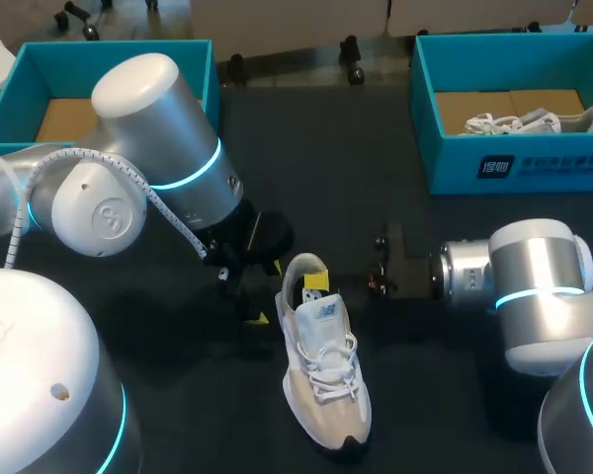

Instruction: Take the shoe out of the shoebox, open the shoe tongue, remove and reinsert the insole, then place the shoe into the shoebox

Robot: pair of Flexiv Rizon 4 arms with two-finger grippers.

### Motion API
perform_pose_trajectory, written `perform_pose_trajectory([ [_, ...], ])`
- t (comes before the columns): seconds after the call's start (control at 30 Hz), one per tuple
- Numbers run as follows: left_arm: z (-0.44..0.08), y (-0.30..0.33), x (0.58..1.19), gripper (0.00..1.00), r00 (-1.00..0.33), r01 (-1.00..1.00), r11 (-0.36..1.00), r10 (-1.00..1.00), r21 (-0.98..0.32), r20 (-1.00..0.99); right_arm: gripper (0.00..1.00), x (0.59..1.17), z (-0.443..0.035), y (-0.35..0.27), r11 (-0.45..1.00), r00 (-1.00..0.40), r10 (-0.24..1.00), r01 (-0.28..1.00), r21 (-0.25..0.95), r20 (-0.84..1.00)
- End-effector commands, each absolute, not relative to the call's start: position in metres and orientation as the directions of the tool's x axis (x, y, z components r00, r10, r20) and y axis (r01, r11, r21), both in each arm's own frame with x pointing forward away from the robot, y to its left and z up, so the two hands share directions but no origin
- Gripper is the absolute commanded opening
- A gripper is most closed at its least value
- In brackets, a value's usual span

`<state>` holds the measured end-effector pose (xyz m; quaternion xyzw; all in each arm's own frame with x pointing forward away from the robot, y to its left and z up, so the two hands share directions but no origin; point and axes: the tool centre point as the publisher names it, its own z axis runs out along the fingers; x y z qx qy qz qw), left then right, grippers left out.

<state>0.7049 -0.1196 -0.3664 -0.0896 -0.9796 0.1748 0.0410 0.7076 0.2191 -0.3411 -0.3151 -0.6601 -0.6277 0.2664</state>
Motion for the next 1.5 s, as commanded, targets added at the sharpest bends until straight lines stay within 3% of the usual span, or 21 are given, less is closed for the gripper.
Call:
perform_pose_trajectory([
  [0.03,-0.367,-0.120,0.705,1.00,-0.980,0.162,0.923,0.191,-0.349,0.049,0.00,0.701,-0.348,0.223,0.000,-0.659,0.082,0.750,0.662,0.747],
  [0.1,-0.367,-0.120,0.705,1.00,-0.980,0.162,0.923,0.191,-0.349,0.049,0.00,0.700,-0.346,0.223,0.000,-0.664,0.088,0.745,0.667,0.742],
  [0.23,-0.367,-0.120,0.705,1.00,-0.980,0.162,0.923,0.191,-0.349,0.049,0.23,0.700,-0.337,0.225,0.009,-0.680,0.098,0.731,0.682,0.727],
  [0.37,-0.367,-0.120,0.705,1.00,-0.980,0.162,0.923,0.191,-0.349,0.049,0.38,0.704,-0.331,0.224,0.021,-0.686,0.103,0.726,0.688,0.720],
  [0.43,-0.367,-0.120,0.705,1.00,-0.980,0.162,0.923,0.191,-0.349,0.049,0.40,0.706,-0.328,0.223,0.028,-0.692,0.104,0.720,0.693,0.715],
  [1.5,-0.367,-0.120,0.705,1.00,-0.980,0.162,0.923,0.191,-0.349,0.049,0.46,0.712,-0.300,0.214,0.075,-0.714,0.137,0.698,0.712,0.686],
])
